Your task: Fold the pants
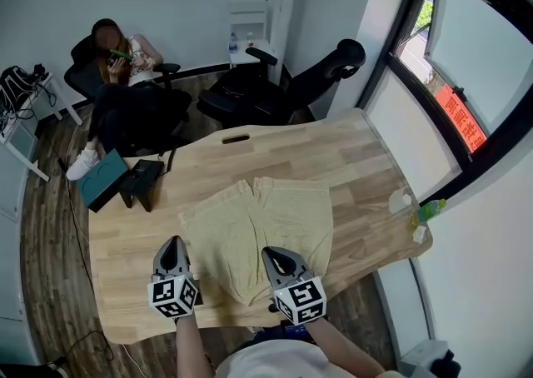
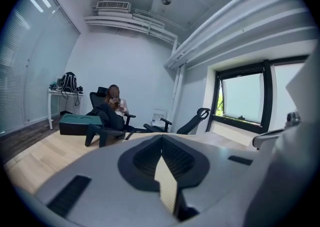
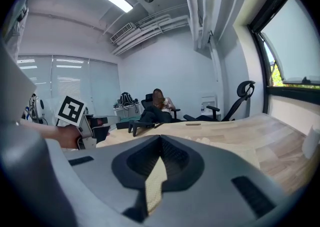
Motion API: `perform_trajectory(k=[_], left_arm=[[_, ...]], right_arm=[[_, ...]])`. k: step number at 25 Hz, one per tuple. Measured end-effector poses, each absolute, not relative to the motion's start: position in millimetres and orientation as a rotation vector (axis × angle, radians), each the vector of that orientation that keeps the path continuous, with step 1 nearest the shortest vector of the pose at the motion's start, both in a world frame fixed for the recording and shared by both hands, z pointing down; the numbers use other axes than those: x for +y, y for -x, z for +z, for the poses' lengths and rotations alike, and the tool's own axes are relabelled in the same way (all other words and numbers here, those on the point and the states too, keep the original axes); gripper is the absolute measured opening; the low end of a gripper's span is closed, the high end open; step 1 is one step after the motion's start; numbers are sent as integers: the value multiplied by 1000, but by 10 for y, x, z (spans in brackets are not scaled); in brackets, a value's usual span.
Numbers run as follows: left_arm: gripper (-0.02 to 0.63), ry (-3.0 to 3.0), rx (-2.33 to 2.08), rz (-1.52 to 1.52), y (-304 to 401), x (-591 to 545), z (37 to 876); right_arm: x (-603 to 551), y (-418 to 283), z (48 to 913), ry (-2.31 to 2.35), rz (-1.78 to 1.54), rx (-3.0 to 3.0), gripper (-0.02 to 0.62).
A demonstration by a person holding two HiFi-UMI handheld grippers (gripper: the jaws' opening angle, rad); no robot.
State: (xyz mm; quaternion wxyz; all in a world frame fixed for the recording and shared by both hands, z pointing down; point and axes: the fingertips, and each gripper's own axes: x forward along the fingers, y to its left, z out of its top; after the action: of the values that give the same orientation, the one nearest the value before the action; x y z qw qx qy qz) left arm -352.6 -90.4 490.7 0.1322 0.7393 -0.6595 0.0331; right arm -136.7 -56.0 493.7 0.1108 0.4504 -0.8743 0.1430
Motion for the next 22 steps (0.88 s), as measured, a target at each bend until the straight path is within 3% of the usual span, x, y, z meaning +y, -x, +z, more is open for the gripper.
perform_trajectory(k=[22], left_arm=[[8, -1918, -1717, 320, 3558, -931, 5925]], right_arm=[[-188, 1991, 5866, -943, 544, -2439, 8]])
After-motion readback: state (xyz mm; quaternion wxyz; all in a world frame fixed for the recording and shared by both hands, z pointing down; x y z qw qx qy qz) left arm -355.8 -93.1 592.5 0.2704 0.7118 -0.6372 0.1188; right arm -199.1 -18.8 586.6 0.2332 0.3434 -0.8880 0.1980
